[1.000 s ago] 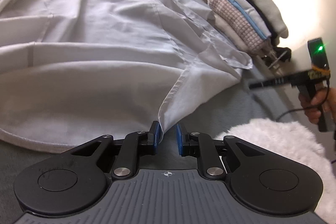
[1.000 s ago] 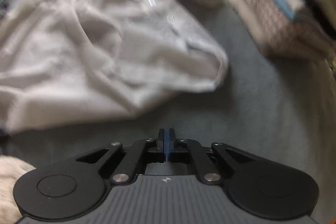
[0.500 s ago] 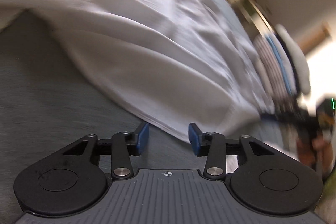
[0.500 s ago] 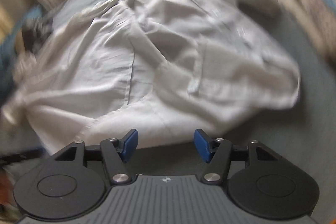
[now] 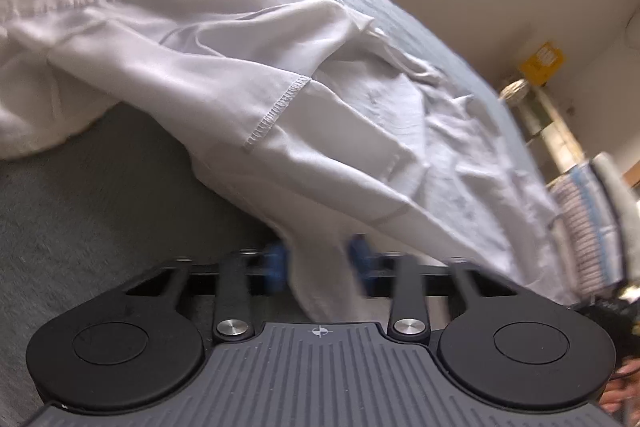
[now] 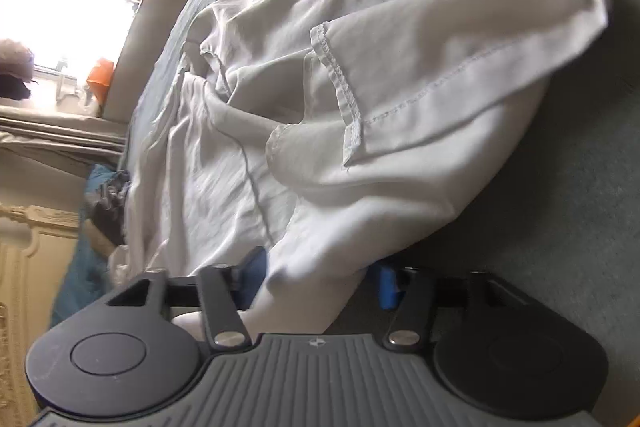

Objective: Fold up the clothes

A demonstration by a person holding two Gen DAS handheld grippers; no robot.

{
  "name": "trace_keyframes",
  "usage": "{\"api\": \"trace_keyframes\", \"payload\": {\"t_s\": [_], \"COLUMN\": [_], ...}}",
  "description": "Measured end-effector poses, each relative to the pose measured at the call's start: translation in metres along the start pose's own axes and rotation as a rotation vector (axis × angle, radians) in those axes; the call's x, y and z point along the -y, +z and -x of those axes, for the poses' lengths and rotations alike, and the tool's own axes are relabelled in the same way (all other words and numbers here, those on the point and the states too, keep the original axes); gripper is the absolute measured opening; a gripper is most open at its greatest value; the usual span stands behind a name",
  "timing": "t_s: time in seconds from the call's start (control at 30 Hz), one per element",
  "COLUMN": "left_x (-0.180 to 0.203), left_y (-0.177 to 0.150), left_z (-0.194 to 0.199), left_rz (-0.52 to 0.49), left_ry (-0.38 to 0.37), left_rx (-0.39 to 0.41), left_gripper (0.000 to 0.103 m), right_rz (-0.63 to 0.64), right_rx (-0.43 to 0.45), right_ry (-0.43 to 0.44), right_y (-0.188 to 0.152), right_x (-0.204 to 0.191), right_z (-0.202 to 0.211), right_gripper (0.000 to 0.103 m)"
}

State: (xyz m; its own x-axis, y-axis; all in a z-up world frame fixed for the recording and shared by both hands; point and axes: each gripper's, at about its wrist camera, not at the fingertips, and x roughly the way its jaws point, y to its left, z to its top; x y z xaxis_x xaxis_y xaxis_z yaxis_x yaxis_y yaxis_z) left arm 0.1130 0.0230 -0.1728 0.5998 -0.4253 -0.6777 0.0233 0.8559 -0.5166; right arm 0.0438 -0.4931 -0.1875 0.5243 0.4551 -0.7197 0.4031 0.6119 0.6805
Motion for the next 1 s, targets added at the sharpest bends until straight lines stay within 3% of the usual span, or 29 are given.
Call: {"api": "trace_keyframes", "payload": {"t_s": [0.07, 0.23, 0.53, 0.67, 0.87, 1.0], "left_x": [0.0, 0.011, 0.077, 0.093, 0.094, 0.093], "left_y": [-0.001, -0.014, -0.049, -0.064, -0.078, -0.078], "left_z": [0.001, 0.008, 0.0, -0.02, -0.034, -0.039], "left_rz": [-0.012, -0.011, -0.135, -0.152, -0.171, -0.165], "left_ry": [0.005, -0.084, -0.358, -0.372, -0.334, -0.311], "left_rx": [-0.011, -0.1, -0.328, -0.434, -0.459, -0.451], "left_gripper": [0.005, 0.001, 0.001, 0.001, 0.001, 0.001], "right_rz": [0.014, 0.065, 0.143, 0.169, 0.165, 0.139], "right_rx": [0.023, 0.139, 0.342, 0.375, 0.349, 0.36], "right_ry": [-0.023, -0.068, -0.189, -0.276, -0.389, -0.397], "right_y": [0.0, 0.002, 0.036, 0.044, 0.035, 0.027], "right_x": [-0.004, -0.008, 0.011, 0.025, 0.055, 0.066], "right_z": [-0.004, 0.025, 0.107, 0.114, 0.094, 0.091], "right_gripper": [0.003, 0.001, 0.001, 0.001, 0.001, 0.001]}}
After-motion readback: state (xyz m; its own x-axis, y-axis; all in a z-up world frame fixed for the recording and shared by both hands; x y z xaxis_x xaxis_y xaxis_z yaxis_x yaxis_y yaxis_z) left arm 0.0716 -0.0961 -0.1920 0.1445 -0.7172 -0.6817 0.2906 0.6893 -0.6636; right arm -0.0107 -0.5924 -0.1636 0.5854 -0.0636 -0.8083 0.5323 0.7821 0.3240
